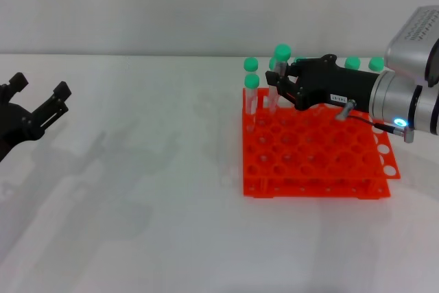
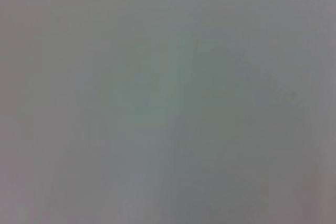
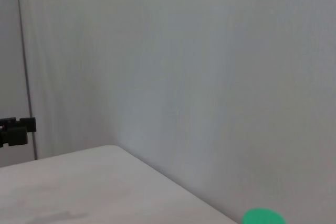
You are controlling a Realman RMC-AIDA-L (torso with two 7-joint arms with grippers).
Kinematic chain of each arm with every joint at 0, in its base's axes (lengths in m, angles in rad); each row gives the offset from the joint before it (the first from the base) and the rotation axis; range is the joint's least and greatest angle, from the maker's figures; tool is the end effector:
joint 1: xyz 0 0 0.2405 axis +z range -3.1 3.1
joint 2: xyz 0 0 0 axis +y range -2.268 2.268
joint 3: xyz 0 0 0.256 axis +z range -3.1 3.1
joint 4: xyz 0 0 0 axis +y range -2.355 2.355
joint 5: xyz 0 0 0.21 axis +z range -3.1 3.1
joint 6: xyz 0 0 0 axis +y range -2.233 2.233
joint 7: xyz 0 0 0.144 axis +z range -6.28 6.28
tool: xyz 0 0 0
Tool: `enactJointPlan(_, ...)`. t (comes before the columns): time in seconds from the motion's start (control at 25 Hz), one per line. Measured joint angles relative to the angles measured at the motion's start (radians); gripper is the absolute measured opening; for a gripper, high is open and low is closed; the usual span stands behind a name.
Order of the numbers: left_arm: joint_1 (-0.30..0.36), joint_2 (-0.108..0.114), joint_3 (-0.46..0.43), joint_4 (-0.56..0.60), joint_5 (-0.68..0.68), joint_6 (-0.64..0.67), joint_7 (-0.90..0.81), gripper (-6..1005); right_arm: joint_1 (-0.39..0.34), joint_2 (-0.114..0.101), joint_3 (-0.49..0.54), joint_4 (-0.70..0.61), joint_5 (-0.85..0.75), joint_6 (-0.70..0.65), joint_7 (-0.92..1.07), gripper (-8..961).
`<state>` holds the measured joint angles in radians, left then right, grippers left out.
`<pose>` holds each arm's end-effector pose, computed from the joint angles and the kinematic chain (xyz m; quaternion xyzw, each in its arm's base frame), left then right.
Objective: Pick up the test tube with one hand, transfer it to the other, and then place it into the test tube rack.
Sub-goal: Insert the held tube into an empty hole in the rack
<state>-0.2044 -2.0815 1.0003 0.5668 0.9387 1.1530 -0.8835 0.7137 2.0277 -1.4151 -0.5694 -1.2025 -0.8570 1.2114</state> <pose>-0.3404 0.3094 0.0459 -0.7476 -0.2569 -0.3549 0.4992 0.1722 0.4275 -0.0388 -0.9182 0.1349 0.2457 0.2798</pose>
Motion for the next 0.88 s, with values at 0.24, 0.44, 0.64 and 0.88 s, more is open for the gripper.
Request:
enactJointPlan(0.24, -0.003, 0.000, 0.000, -0.004, 0.000, 0.007, 0.000, 886, 0.006, 0.000, -0.015, 0.000, 0.000, 0.020, -0.003, 269)
enactJointPlan(0.44, -0.003, 0.000, 0.001, -0.004, 0.000, 0.007, 0.000, 886, 0.014, 0.000, -0.053, 0.001, 0.005, 0.061, -0.001, 274)
enactJointPlan(0.64, -0.003, 0.000, 0.000, -0.005, 0.000, 0.007, 0.000, 886, 0.016, 0.000, -0.090, 0.002, 0.027, 0.100, -0.008, 279)
enactJointPlan(0.88, -0.005, 0.000, 0.000, -0.011, 0.000, 0.007, 0.002, 886, 0.020, 0.000, -0.102, 0.005, 0.031, 0.129, -0.011, 285)
